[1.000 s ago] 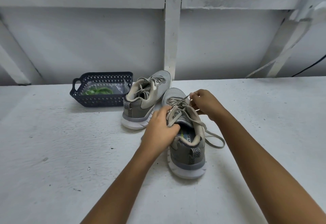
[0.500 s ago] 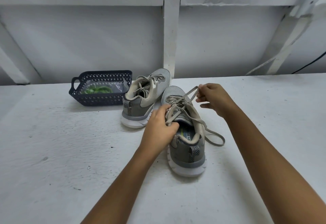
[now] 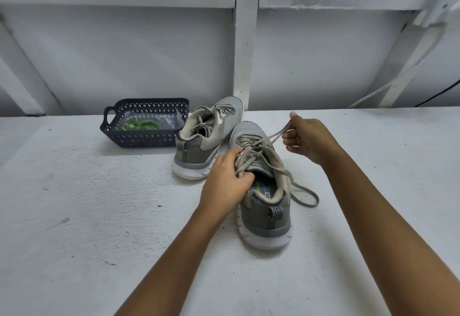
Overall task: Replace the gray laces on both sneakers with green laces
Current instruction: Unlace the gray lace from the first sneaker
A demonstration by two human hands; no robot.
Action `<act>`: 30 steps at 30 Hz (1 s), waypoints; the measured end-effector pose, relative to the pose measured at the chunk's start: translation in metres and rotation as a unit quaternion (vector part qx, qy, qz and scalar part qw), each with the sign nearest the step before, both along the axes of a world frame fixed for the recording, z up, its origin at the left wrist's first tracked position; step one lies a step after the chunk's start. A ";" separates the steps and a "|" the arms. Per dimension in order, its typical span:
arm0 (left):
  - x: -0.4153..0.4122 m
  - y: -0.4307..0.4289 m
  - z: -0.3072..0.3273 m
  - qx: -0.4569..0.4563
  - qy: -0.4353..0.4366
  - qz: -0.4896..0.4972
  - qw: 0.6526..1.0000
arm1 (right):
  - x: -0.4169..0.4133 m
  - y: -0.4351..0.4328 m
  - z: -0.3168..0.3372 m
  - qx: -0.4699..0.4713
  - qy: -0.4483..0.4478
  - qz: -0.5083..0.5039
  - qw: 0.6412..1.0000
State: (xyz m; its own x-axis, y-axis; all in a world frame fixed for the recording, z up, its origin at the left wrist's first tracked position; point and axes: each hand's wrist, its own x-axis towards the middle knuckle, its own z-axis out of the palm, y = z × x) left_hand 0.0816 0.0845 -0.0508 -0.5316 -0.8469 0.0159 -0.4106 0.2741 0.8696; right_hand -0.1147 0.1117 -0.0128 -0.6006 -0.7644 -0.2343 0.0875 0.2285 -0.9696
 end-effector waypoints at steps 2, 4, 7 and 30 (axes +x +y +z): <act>0.000 0.000 0.000 0.003 0.007 0.002 1.000 | 0.004 0.003 -0.004 0.056 0.036 0.077 0.995; -0.001 0.001 -0.001 0.006 0.014 0.004 1.000 | 0.008 0.005 -0.010 0.091 0.083 0.145 0.982; 0.000 0.000 -0.002 0.006 0.009 0.000 1.000 | 0.009 0.005 -0.011 0.059 0.096 0.125 0.986; -0.001 -0.003 -0.005 -0.011 0.006 -0.008 1.000 | 0.005 -0.001 -0.011 -0.081 0.009 -0.161 0.984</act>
State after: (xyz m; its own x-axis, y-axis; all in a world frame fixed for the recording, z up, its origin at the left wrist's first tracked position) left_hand 0.0809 0.0813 -0.0561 -0.5446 -0.8377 0.0404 -0.3963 0.2995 0.8679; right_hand -0.1097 0.1110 -0.0234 -0.8201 -0.5611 -0.1120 0.1126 0.0338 -0.9931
